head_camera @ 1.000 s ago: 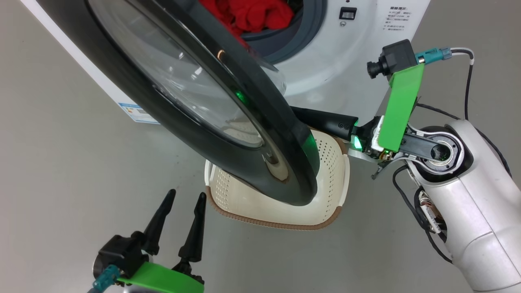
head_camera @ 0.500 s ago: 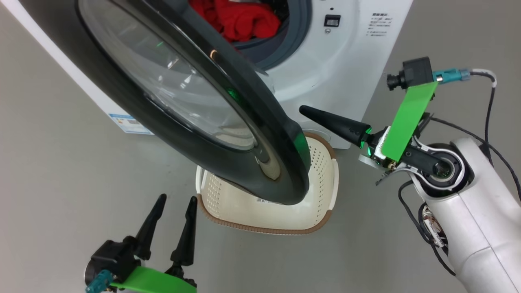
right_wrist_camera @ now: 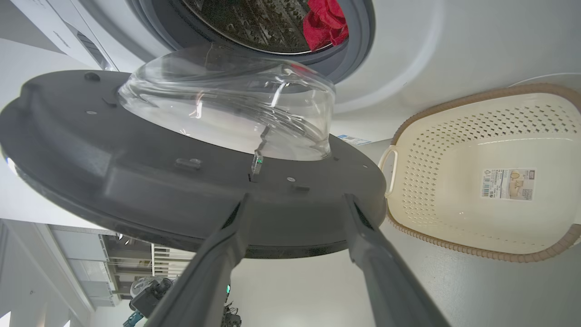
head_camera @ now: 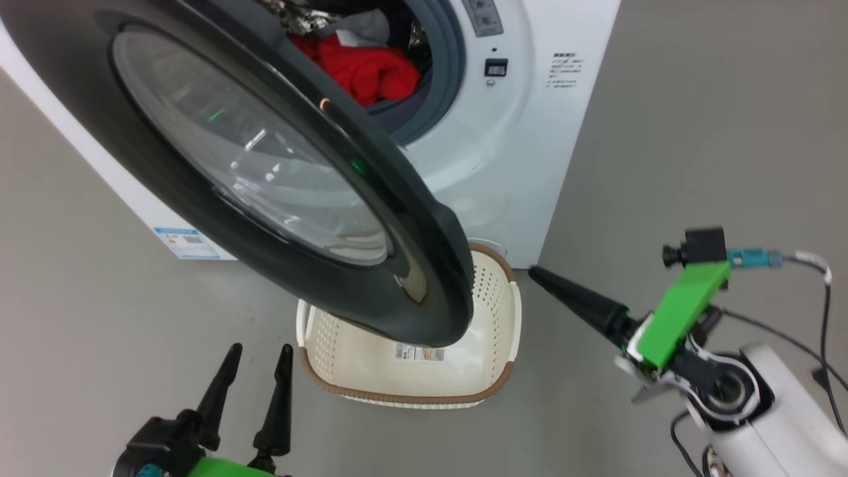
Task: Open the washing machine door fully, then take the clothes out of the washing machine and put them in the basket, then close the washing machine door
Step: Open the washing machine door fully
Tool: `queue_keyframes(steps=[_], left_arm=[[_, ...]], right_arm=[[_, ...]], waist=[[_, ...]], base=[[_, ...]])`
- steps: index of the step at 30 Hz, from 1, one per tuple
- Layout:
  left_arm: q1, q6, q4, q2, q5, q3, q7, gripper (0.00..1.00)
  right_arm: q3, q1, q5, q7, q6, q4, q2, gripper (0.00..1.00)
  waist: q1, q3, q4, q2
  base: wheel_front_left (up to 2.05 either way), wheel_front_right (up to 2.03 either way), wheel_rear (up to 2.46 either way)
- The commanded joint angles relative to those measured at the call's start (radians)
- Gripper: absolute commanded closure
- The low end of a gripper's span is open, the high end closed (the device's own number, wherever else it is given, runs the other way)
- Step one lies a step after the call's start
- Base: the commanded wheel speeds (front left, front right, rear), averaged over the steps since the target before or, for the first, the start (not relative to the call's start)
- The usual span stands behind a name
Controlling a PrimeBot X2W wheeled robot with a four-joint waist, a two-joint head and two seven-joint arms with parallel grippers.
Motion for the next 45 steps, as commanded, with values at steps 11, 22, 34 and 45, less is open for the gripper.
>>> queue_keyframes(steps=[11,22,34,45], left_arm=[[0.036,-0.006,-0.024,0.014,0.032,0.077,-0.012,0.0],[0.045,-0.007,-0.024,0.014,0.038,0.096,-0.012,0.0],[0.042,-0.007,-0.019,0.014,0.036,0.108,-0.012,0.0],[0.034,-0.007,-0.028,0.014,0.035,0.116,-0.012,0.0]], right_arm=[[-0.021,0.198,0.028,-0.12,0.001,-0.025,-0.008,0.0],[0.005,0.304,-0.118,-0.38,0.001,0.018,-0.059,0.0],[0.145,0.267,-0.41,-0.749,0.001,0.175,-0.107,0.0],[-0.209,0.354,-0.991,-0.757,0.001,0.025,0.068,0.0]], waist=[[0.0,-0.052,-0.068,0.0],[0.0,-0.057,-0.104,0.0],[0.0,-0.05,-0.123,0.0],[0.0,-0.042,-0.12,0.0]], base=[[0.0,0.0,0.0],[0.0,0.0,0.0],[0.0,0.0,0.0],[0.0,0.0,0.0]])
